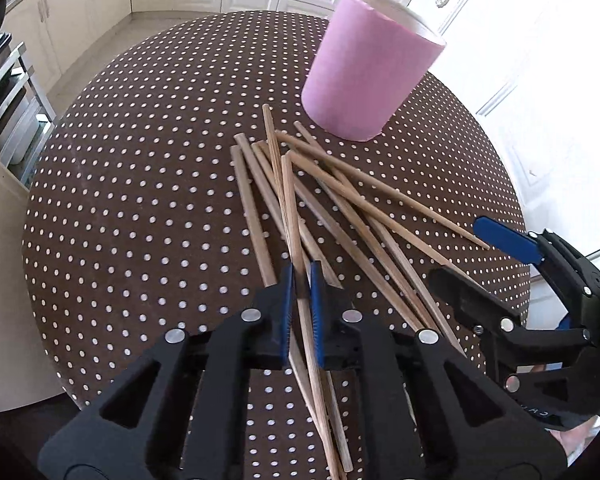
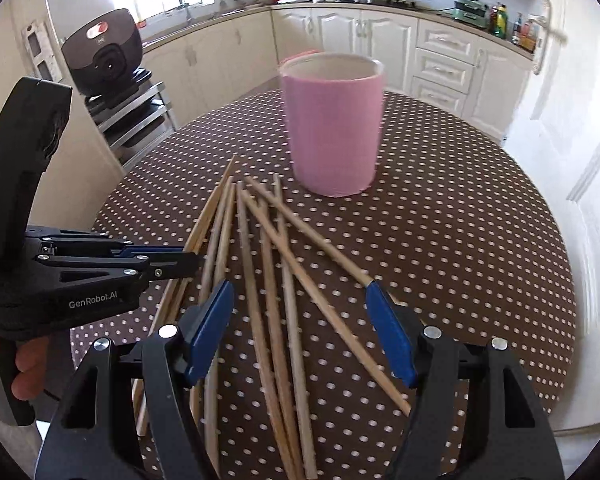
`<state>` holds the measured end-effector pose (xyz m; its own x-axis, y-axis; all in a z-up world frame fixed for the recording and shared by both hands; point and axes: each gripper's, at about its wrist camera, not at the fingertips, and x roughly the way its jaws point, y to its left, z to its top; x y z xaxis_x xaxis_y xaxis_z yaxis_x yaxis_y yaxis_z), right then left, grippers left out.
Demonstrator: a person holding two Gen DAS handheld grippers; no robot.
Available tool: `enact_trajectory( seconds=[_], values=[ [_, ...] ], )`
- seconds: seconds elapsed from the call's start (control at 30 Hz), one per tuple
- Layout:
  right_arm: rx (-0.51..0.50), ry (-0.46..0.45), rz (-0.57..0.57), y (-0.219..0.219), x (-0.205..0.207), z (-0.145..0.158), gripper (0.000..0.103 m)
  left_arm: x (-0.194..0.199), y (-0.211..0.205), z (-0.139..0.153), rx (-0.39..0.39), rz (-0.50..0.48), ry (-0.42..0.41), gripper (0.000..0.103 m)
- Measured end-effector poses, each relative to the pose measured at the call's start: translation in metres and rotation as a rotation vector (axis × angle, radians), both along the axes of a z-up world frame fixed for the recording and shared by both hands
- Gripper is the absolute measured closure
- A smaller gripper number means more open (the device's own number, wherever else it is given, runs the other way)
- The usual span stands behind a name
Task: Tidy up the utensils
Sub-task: 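Close the left gripper on one wooden chopstick while the right gripper approaches the pile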
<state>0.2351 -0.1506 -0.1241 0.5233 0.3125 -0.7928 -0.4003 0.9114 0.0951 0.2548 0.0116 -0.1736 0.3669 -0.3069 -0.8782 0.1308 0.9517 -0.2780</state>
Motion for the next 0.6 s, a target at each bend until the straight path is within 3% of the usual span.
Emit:
enact_trajectory(
  seconds=[0.6],
  values=[
    [0.025, 0.064, 0.050, 0.035, 0.016, -0.009, 0.037, -0.033, 0.061, 0.001, -0.073, 0.004, 0.010, 0.093]
  ],
)
